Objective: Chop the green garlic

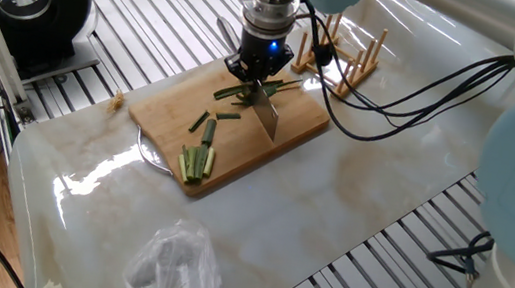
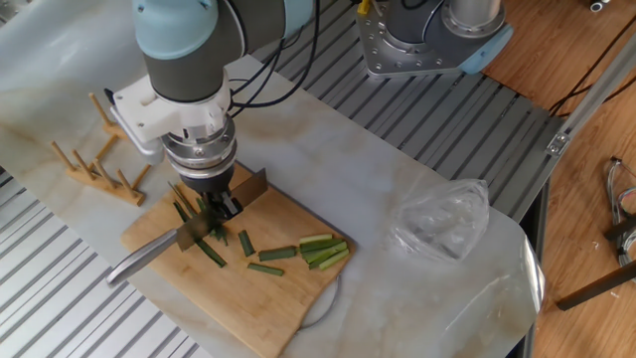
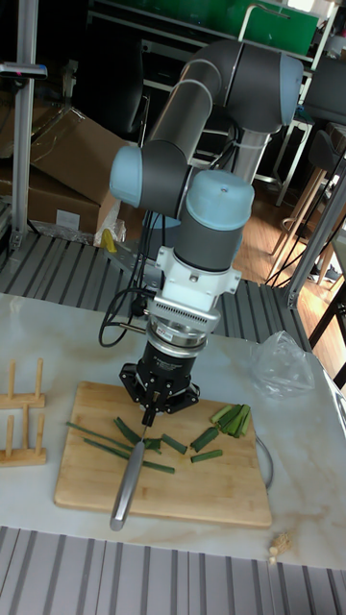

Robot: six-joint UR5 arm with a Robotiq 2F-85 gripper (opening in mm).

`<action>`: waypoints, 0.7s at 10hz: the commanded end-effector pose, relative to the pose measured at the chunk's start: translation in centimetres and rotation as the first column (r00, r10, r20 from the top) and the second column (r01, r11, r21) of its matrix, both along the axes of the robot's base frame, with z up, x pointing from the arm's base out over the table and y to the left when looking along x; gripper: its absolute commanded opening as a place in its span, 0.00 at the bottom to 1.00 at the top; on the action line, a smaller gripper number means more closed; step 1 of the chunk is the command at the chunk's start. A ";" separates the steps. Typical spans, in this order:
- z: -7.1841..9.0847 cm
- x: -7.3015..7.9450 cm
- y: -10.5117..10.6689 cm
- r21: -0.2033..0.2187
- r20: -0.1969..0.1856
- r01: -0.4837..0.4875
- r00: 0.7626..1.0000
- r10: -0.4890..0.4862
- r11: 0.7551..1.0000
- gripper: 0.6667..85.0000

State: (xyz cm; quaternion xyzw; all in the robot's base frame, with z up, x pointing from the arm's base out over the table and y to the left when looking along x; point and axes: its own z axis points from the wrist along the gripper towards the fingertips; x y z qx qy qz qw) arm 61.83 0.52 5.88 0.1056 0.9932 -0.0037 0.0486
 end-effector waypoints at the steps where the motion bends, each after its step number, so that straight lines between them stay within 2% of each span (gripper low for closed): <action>1: 0.3 0.5 -0.1 0.005 0.001 0.002 1.000 -0.002 1.000 0.01; 5: 0.9 0.7 -0.6 0.002 -0.004 -0.010 1.000 0.010 1.000 0.01; 7: 0.5 0.7 -0.5 0.001 -0.006 -0.005 1.000 0.005 1.000 0.01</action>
